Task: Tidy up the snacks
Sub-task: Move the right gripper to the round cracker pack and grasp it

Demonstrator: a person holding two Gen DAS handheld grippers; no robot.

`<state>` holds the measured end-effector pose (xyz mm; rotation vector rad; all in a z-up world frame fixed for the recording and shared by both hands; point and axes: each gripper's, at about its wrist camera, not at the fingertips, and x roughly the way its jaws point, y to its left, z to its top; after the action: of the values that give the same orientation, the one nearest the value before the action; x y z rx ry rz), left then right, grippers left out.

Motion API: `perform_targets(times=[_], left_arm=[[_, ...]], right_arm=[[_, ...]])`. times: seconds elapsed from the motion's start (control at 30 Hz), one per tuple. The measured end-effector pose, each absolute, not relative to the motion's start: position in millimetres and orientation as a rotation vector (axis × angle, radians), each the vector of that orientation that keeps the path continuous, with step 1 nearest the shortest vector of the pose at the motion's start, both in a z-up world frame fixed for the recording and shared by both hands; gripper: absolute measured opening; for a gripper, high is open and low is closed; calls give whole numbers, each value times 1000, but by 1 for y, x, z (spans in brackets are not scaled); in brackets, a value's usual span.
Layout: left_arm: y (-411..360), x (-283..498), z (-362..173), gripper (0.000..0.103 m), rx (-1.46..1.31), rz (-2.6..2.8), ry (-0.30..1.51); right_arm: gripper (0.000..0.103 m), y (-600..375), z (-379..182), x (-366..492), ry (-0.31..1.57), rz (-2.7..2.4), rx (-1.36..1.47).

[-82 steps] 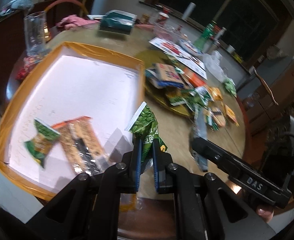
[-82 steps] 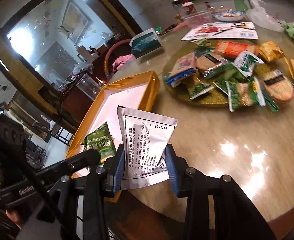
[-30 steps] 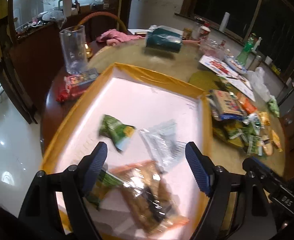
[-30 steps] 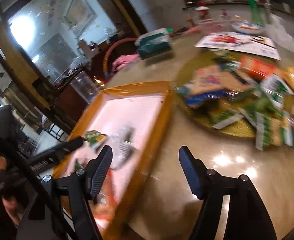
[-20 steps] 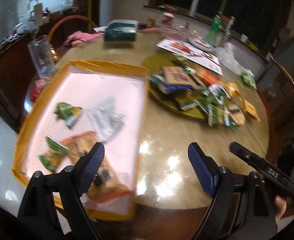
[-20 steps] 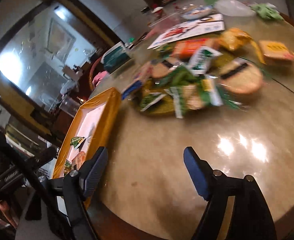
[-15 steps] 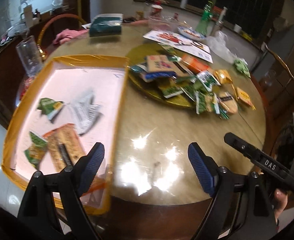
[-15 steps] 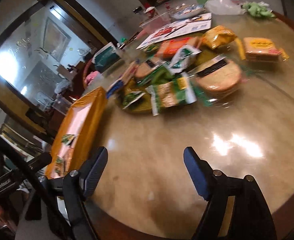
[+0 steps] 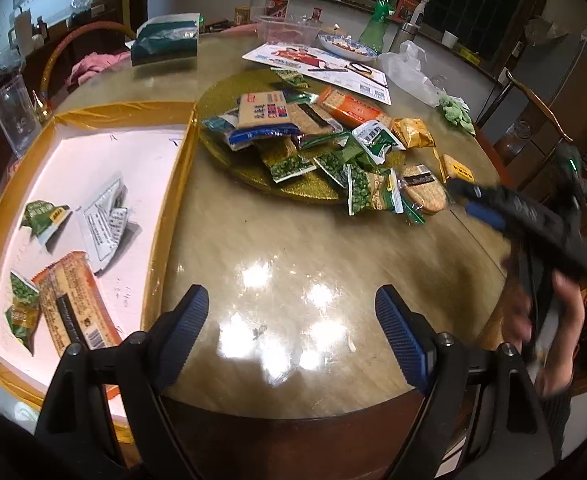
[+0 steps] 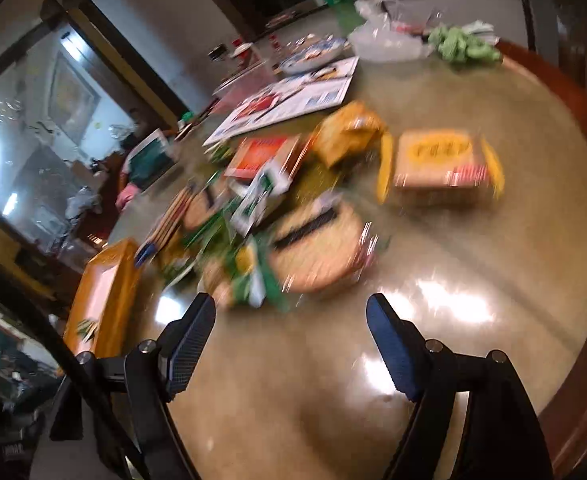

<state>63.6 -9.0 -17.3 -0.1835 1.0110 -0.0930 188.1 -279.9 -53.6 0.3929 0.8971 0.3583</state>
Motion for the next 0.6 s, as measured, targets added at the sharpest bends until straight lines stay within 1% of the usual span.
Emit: perform_targets(times=[0.1, 0.23, 0.27, 0.43, 0.53, 0.6], left_arm=[[-7, 66, -21, 85, -196, -101, 1019], [-3, 68, -23, 85, -215, -125, 1020], [-2, 69, -24, 85, -219, -129, 1019], [1, 76, -29, 85, -236, -134, 1034], [0, 78, -30, 85, -234, -138, 1037], [-1, 78, -30, 85, -233, -139, 1038]], right_arm=[[79, -272, -57, 221, 928, 349, 321], [81, -254, -78, 249, 1038, 373, 233], [83, -249, -78, 247, 1024, 375, 206], [85, -219, -81, 227, 994, 339, 36], [84, -213, -83, 216, 963, 324, -36], [82, -215, -83, 216, 974, 322, -48]])
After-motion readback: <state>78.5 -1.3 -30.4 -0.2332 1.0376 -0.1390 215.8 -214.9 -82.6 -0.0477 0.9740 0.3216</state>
